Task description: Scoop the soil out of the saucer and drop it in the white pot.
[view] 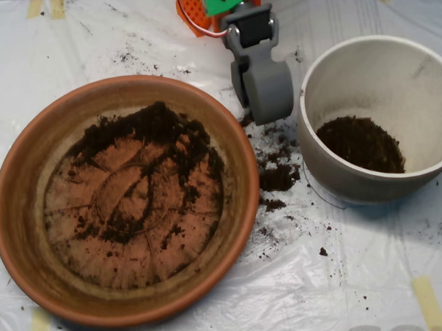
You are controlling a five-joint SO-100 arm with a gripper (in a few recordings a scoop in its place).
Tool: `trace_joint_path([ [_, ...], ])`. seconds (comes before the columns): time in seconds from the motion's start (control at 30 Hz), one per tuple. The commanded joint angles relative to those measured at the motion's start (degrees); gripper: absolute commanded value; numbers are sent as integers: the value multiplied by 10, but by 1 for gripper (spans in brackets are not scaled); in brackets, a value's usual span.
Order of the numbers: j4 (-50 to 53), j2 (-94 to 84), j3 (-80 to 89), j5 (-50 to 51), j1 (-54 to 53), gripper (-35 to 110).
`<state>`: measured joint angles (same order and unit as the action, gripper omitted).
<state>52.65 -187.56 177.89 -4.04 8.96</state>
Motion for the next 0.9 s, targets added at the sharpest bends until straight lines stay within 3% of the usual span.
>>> trace_joint_path([
  [0.0,-8,-43,-4,-8,-37,17],
  [0.2,-6,-43,-6,-31,-18,8],
  [0.47,-5,-43,-6,-26,-25,11],
  [0.63,-6,-43,-6,-60,5,0],
  [0.87,-18,-43,-3,-64,36,0],
])
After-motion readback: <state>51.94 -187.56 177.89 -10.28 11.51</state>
